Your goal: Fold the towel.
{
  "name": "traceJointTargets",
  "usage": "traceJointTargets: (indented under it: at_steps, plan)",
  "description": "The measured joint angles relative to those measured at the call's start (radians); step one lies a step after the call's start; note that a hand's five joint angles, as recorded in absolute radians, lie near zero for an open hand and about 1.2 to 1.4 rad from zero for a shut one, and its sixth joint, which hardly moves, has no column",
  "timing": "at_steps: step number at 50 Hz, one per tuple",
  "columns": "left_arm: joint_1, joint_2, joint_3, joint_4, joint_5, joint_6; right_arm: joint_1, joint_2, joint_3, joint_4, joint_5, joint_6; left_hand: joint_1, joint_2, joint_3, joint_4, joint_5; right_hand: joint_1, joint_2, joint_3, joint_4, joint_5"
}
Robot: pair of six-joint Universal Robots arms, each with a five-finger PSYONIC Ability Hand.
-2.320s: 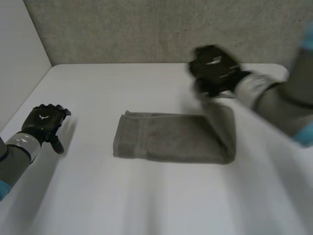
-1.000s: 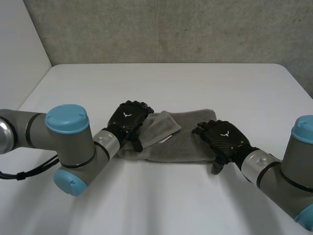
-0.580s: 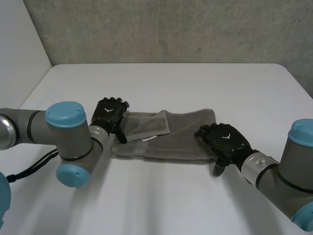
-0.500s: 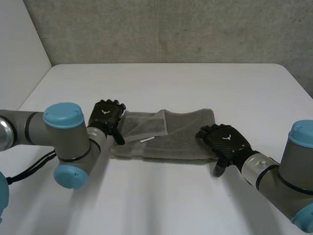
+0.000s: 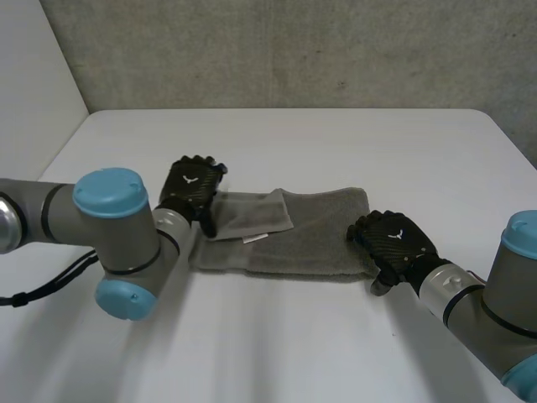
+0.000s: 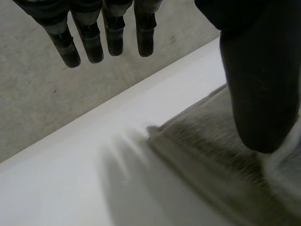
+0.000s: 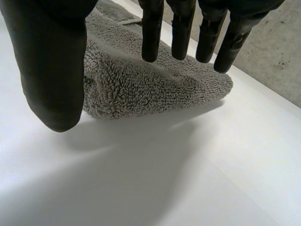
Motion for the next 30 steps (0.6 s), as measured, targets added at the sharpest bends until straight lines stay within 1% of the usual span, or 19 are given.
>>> traceJointTargets:
  at_steps: [4,9,20,30]
  plan:
    - [-0.035,0.016,-0.020,0.005,0.013,0.001,0.000,-0.001,0.000,0.001,0.000,0.000,0.000,0.000,0.000,0.000,0.000,0.000,0.000,0.000,0.000,0.000]
    - [-0.060,0.028,-0.043,0.005,0.040,0.002,0.001,-0.001,-0.001,0.001,0.000,0.000,0.000,0.000,0.000,0.000,0.000,0.000,0.000,0.000,0.000,0.000]
    - [-0.065,0.006,-0.032,0.005,0.061,0.008,0.003,-0.001,-0.005,0.001,0.000,-0.001,0.000,0.000,0.000,0.000,0.000,0.000,0.000,0.000,0.000,0.000]
    - [-0.058,-0.076,0.068,0.007,0.056,0.016,0.002,-0.001,-0.010,0.001,0.000,-0.001,0.000,0.000,0.000,0.000,0.000,0.000,0.000,0.000,0.000,0.000]
